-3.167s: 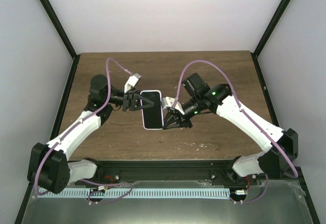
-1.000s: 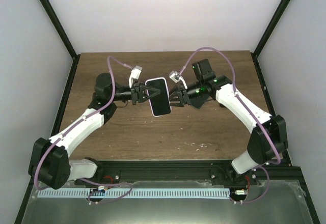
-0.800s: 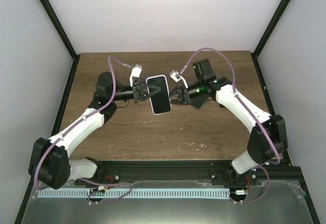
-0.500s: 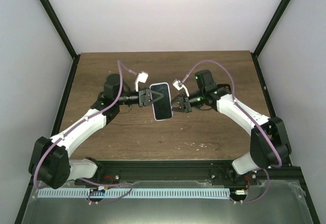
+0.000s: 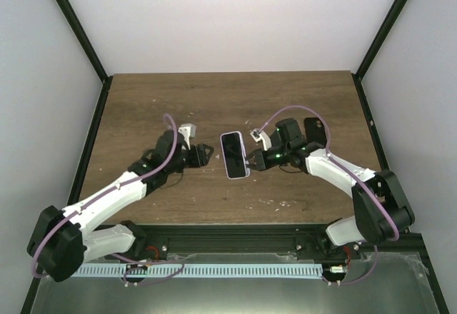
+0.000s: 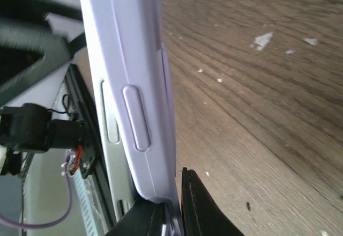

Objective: Take the phone out of the phone case
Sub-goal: Remove the phone case from the phone.

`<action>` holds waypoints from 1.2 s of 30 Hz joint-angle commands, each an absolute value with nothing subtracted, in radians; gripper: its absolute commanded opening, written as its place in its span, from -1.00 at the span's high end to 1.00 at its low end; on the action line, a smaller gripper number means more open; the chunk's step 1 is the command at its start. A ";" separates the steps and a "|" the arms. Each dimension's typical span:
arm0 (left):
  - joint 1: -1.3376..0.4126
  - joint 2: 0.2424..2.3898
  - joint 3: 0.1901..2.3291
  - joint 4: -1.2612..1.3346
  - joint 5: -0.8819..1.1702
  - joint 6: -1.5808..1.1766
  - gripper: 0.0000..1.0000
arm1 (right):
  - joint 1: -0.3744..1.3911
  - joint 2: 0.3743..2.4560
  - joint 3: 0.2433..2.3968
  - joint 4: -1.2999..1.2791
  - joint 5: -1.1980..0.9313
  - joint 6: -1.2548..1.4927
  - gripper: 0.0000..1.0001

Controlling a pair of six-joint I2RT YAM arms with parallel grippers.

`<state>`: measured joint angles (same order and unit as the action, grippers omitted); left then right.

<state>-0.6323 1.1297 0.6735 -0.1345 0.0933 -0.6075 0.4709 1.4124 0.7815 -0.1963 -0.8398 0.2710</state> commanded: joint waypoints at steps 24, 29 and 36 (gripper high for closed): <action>-1.184 1.488 0.825 0.008 -0.418 -0.347 -0.12 | 0.486 1.633 1.012 -0.545 -0.509 0.556 0.99; -1.184 1.572 0.852 0.052 -0.373 -0.289 -0.14 | 0.486 1.631 0.991 -0.520 -0.528 0.568 0.99; -1.184 1.657 0.889 0.045 -0.393 -0.300 -0.14 | 0.486 1.649 0.986 -0.516 -0.541 0.564 0.99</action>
